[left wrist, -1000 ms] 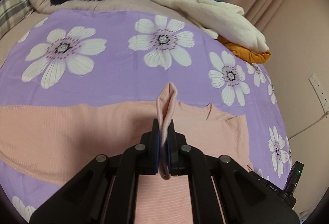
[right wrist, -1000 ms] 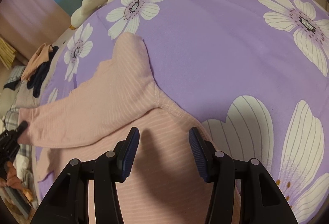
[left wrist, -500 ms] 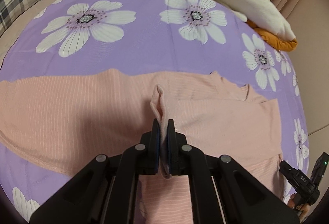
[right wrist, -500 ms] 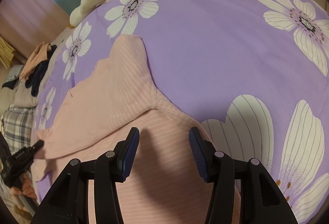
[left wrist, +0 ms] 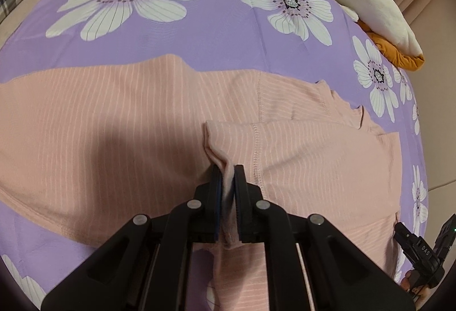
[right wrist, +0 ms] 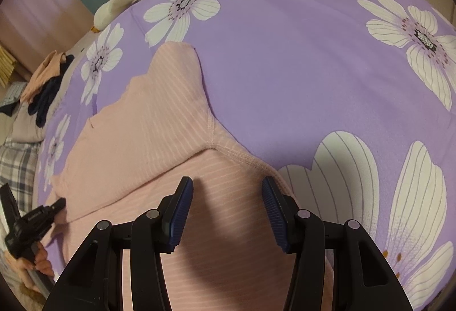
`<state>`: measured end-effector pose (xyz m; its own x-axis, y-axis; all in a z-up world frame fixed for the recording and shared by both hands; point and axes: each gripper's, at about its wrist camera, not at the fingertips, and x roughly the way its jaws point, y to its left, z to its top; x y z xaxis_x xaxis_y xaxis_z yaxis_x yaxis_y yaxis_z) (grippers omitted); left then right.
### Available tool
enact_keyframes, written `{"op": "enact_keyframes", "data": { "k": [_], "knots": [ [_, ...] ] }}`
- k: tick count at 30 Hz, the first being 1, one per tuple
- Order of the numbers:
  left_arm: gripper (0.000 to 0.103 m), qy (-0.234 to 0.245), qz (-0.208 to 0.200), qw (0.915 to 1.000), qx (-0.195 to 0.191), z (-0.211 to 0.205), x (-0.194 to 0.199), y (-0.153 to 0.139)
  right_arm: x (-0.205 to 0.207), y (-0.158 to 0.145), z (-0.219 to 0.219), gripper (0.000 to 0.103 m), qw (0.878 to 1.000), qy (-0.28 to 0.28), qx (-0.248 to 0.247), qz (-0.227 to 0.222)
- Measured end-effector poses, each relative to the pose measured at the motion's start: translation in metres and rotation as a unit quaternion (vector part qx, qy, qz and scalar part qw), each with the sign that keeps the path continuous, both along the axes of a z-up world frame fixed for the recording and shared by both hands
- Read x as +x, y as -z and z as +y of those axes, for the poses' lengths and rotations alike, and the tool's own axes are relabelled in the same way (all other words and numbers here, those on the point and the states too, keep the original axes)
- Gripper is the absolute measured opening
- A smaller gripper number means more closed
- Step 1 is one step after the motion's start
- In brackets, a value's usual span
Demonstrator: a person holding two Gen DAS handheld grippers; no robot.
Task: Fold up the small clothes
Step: 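Lower the sleeve onto the shirt back and open the right gripper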
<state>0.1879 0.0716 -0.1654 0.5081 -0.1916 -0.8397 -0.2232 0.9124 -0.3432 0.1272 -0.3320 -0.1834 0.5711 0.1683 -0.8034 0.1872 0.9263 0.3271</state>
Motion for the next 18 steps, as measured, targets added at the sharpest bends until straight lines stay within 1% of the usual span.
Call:
{"op": "enact_keyframes", "data": {
  "k": [3,10,14,16,18],
  "knots": [
    [0.010,-0.003,-0.002,0.9999,-0.010,0.0020,-0.0021,0.0026,0.0004,0.0004,0.0017,0.053,1.000,-0.001,-0.007,0.001],
    [0.012,-0.005,-0.008,0.9998,-0.019,0.0033,-0.0030,0.0070,0.0013,0.0011,0.0046,0.053,1.000,-0.001,-0.019,0.003],
    [0.012,-0.007,-0.019,0.9994,-0.027,0.0051,-0.0051,0.0100,0.0018,0.0021,0.0050,0.053,1.000,-0.002,-0.022,0.005],
    [0.012,-0.004,-0.026,0.9994,-0.021,0.0034,-0.0067,0.0104,0.0018,0.0026,0.0051,0.053,1.000,-0.002,-0.024,0.005],
    [0.012,0.002,-0.034,0.9994,-0.007,-0.0001,-0.0078,0.0098,0.0022,0.0025,0.0060,0.053,1.000,-0.003,-0.026,0.005]
  ]
}}
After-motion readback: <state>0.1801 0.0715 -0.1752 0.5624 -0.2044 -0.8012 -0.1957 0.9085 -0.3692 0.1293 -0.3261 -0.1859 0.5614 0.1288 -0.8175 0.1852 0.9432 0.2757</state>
